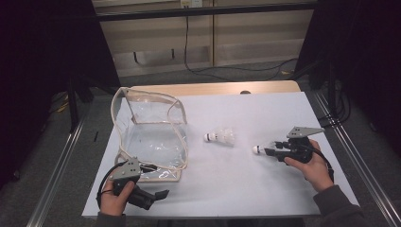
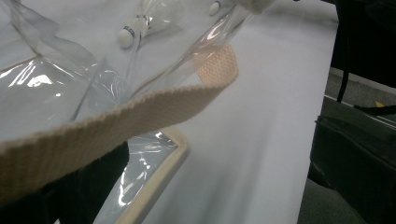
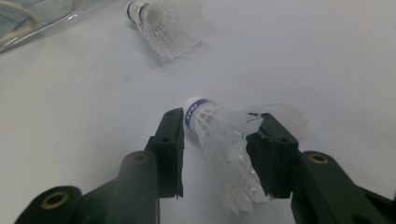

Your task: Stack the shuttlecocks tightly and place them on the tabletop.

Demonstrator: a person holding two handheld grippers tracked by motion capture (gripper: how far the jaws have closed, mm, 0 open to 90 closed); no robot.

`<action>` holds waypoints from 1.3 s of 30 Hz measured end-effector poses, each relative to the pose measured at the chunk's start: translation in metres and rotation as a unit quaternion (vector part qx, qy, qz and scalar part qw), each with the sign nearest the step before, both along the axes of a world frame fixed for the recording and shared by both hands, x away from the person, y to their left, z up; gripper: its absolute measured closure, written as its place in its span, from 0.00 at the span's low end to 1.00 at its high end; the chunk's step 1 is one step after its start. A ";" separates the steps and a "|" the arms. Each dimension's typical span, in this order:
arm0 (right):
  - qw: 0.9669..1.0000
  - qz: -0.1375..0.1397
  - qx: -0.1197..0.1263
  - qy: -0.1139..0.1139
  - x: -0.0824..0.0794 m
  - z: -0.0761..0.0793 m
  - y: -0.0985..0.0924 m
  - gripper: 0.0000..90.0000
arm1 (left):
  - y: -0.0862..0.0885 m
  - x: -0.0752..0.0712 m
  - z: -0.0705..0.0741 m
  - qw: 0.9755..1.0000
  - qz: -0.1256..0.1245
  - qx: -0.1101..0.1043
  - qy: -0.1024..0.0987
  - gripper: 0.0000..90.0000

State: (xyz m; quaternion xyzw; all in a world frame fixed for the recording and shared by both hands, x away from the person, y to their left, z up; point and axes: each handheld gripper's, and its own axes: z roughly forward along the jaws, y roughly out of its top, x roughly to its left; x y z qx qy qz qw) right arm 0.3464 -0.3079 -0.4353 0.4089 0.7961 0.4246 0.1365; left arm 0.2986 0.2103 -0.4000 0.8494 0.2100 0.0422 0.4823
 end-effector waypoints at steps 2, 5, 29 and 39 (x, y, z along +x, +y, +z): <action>1.000 0.000 0.000 0.001 0.000 -0.001 -0.001 0.62 | 0.000 0.000 0.000 1.000 0.000 0.000 0.000 0.05; 1.000 -0.002 0.003 0.000 -0.001 -0.001 -0.003 0.61 | 0.000 0.000 0.000 1.000 0.002 -0.002 -0.002 0.05; 1.000 -0.019 0.004 -0.001 -0.007 -0.006 -0.012 0.34 | 0.000 0.000 0.000 1.000 0.000 0.000 -0.003 0.05; 1.000 0.002 -0.005 0.003 -0.007 -0.012 -0.007 0.53 | 0.000 -0.001 0.000 1.000 0.000 -0.002 -0.003 0.05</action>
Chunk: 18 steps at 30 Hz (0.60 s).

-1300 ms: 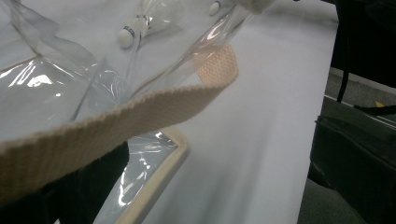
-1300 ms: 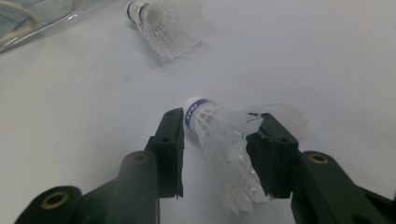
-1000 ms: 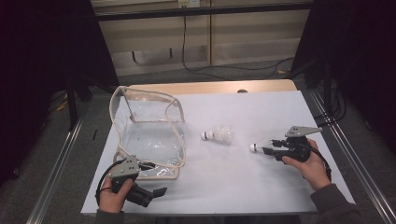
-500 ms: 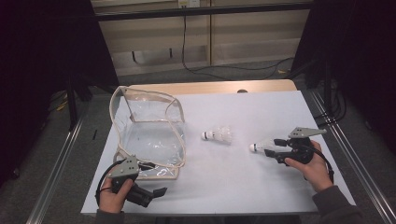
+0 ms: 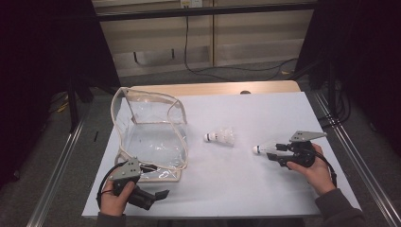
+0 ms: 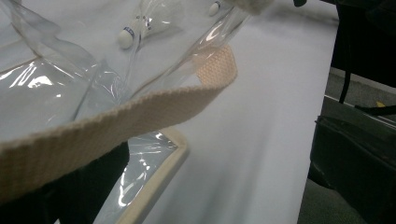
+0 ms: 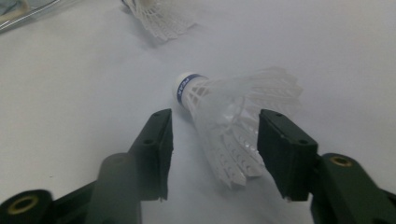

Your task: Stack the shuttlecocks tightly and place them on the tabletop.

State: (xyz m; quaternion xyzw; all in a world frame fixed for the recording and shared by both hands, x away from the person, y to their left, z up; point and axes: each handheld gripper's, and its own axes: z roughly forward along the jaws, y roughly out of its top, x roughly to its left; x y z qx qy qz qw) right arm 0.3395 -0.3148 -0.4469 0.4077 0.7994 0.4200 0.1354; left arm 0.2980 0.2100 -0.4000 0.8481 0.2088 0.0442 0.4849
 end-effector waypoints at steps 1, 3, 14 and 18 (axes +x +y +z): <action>1.000 0.000 -0.005 -0.001 0.000 0.000 0.001 0.53 | 0.000 0.000 0.000 1.000 0.000 0.000 0.000 0.05; 1.000 0.005 -0.008 -0.002 0.000 -0.001 0.003 0.58 | 0.000 0.000 0.000 1.000 0.000 0.000 -0.001 0.05; 1.000 0.016 -0.022 -0.007 0.003 -0.004 0.009 0.71 | 0.000 0.000 0.001 1.000 0.000 -0.001 0.001 0.05; 0.999 0.025 -0.025 -0.002 0.003 -0.006 0.011 0.75 | 0.000 0.000 0.001 1.000 0.000 -0.001 0.001 0.05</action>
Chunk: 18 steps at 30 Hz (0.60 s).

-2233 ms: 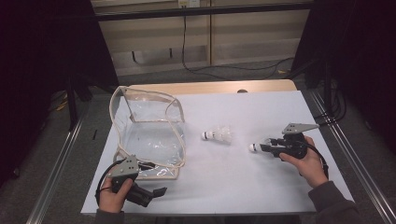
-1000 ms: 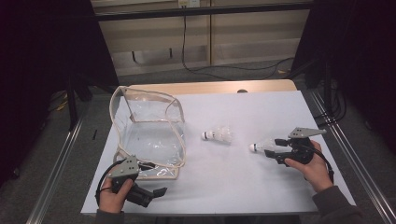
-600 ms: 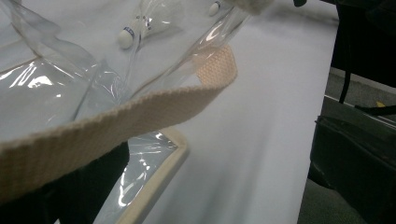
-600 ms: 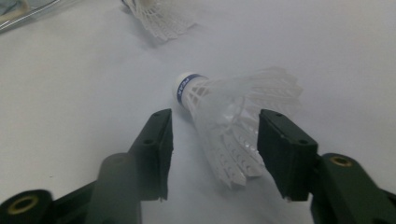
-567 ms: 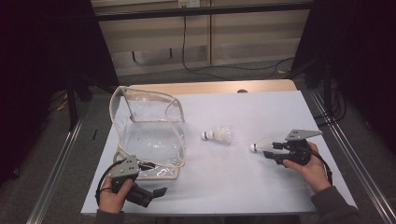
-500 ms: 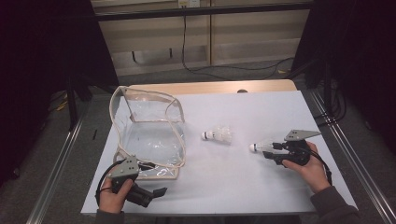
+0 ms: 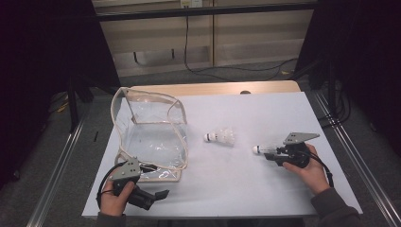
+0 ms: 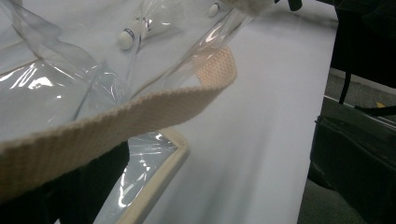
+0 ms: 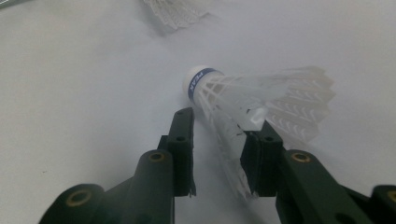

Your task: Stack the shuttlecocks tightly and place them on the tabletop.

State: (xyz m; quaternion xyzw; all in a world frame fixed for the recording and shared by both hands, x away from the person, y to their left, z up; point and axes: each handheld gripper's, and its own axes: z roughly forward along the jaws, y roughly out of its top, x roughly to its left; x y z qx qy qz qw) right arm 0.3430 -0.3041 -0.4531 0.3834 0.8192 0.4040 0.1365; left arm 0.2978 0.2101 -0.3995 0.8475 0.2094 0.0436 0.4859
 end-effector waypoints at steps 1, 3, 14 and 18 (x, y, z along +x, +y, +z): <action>1.000 0.000 -0.001 0.002 0.000 0.000 0.001 0.76 | 0.000 0.000 0.000 1.000 0.000 0.000 0.000 0.05; 1.000 0.002 -0.001 0.002 0.000 -0.001 0.001 0.77 | 0.000 0.000 0.000 1.000 0.000 0.000 0.000 0.05; 1.000 0.010 0.000 0.009 0.002 -0.002 0.002 0.94 | 0.000 0.000 0.000 1.000 0.000 -0.003 -0.001 0.05; 1.000 0.014 -0.002 0.009 0.001 0.000 0.003 0.96 | 0.000 0.000 0.000 1.000 0.000 -0.003 -0.001 0.05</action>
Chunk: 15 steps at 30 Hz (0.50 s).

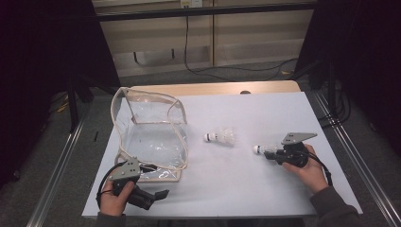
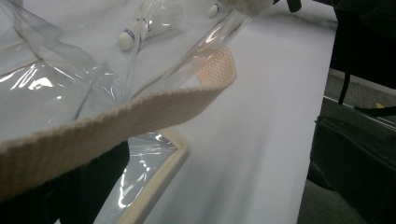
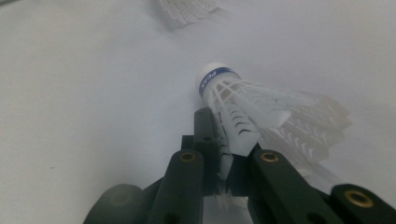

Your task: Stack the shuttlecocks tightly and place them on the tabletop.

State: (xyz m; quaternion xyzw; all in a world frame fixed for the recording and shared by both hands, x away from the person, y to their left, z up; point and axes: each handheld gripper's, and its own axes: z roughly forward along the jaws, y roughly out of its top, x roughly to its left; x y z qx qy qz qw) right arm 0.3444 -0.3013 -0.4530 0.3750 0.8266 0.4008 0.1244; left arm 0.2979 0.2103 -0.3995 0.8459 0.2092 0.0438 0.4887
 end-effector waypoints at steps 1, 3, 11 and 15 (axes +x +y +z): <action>1.000 0.001 0.000 0.001 0.000 0.000 0.000 0.96 | 0.000 0.000 0.000 1.000 -0.001 0.001 0.000 0.05; 1.000 0.002 0.003 -0.001 0.000 0.001 0.000 0.97 | 0.000 0.000 0.000 1.000 0.000 0.000 0.000 0.05; 1.000 0.001 0.018 -0.006 0.002 0.008 -0.001 0.98 | 0.000 0.000 0.000 1.000 0.000 0.000 0.000 0.05; 1.000 0.002 0.021 -0.011 0.004 0.011 0.002 0.98 | 0.000 0.000 0.000 1.000 0.000 0.000 -0.001 0.05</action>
